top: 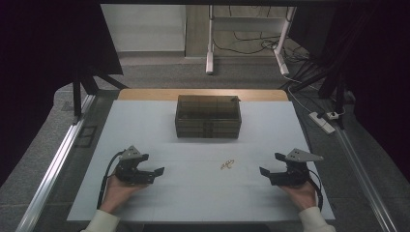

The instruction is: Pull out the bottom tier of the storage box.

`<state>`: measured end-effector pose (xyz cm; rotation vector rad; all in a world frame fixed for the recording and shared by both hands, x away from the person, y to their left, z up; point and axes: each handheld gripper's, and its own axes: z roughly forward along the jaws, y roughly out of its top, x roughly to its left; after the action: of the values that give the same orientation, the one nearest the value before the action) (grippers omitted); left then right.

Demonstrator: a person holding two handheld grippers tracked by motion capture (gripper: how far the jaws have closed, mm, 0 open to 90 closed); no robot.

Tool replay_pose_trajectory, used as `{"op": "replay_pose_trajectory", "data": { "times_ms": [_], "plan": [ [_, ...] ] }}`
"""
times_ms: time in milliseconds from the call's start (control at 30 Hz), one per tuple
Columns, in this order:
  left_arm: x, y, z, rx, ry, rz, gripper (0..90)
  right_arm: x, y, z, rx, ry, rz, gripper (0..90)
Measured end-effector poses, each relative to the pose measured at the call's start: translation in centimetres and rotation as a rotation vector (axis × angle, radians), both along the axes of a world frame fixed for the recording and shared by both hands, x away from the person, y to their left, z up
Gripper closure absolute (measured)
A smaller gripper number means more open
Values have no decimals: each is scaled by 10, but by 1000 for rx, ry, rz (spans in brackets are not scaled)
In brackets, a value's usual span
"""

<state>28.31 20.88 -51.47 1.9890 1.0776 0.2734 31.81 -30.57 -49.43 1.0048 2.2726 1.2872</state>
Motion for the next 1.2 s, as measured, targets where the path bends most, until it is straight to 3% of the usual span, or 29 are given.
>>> {"op": "replay_pose_trajectory", "data": {
  "times_ms": [267, 533, 667, 867, 1067, 1200],
  "plan": [
    [-5, 1, 2, 12, -32, -25, 131, 0, 5, 3, -15, -14, -15, 122],
    [-6, 1, 0, 10, -18, -24, 130, -3, 11, 6, -11, -20, -19, 125],
    [-7, -1, -1, 32, -25, -25, 130, -2, 19, 10, 4, -40, -23, 127],
    [-13, -5, -3, 36, -21, -33, 131, -5, 25, 8, 23, -7, -11, 130],
    [-11, -10, -3, 64, -27, -46, 121, -11, 26, 11, 27, -40, -20, 149],
    [-6, -6, -5, 42, -16, -29, 121, -12, 33, 12, 17, -54, -7, 154]
  ]
}}
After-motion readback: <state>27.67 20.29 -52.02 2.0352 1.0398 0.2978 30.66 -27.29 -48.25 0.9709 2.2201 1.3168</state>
